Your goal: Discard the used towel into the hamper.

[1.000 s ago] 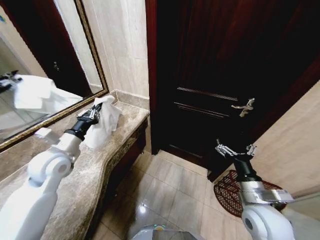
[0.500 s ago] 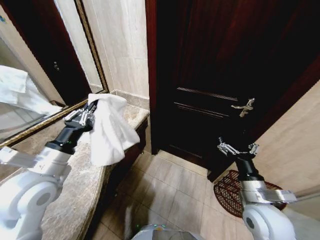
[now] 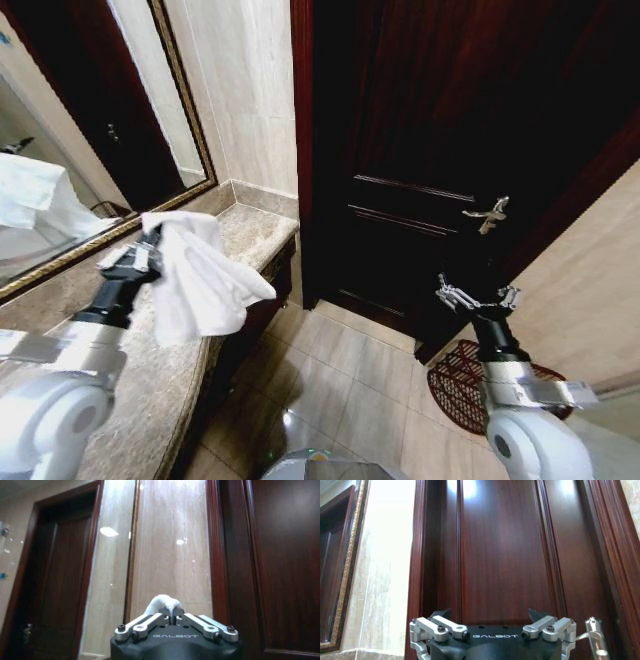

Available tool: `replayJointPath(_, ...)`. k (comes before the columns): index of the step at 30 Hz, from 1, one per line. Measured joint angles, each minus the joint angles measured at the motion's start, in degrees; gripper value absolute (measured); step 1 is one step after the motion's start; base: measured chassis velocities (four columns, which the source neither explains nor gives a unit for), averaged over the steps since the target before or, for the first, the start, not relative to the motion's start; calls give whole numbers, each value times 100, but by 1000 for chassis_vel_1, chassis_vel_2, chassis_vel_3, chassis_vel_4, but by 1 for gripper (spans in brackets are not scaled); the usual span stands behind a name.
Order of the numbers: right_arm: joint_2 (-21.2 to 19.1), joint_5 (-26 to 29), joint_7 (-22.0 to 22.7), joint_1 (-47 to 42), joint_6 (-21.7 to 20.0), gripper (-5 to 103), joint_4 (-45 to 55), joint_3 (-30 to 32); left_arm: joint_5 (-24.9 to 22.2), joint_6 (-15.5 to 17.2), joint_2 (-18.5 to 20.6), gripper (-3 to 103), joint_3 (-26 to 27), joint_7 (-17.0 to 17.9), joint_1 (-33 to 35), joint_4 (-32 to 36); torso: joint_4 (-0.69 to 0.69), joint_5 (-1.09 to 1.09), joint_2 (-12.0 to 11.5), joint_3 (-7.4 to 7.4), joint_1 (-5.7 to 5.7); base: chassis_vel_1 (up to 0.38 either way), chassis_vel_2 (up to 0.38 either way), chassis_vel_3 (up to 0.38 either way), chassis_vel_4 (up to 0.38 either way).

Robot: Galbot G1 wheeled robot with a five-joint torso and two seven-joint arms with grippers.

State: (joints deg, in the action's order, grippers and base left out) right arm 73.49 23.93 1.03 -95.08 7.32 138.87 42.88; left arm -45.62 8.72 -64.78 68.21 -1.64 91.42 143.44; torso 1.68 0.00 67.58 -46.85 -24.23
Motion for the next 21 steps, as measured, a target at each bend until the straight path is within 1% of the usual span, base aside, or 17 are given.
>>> replayJointPath(4,27,-16,-22,-1,1,100,-13,-31,-5,39,-4,1,-16,-20,18,-6,1,0,0,0,0,0,0,0,0)
replayJointPath(6,30,-20,-28,0,2,100,-14,-32,-6,69,-22,1,-107,-60,19,-8,2,0,0,0,0,0,0,0,0)
replayJointPath(8,44,-28,-45,-20,19,100,-18,-32,24,111,-61,1,-307,-151,21,-10,2,0,0,0,0,0,0,0,0)
replayJointPath(12,59,-33,-70,-72,54,100,-24,-13,102,161,-80,1,-469,-229,-17,-12,0,0,0,0,0,-12,-14,-9,-10)
replayJointPath(21,69,-45,-86,-102,79,100,-30,1,101,165,-23,1,-498,-293,-64,-17,0,1,0,0,0,-66,-63,-61,-62)
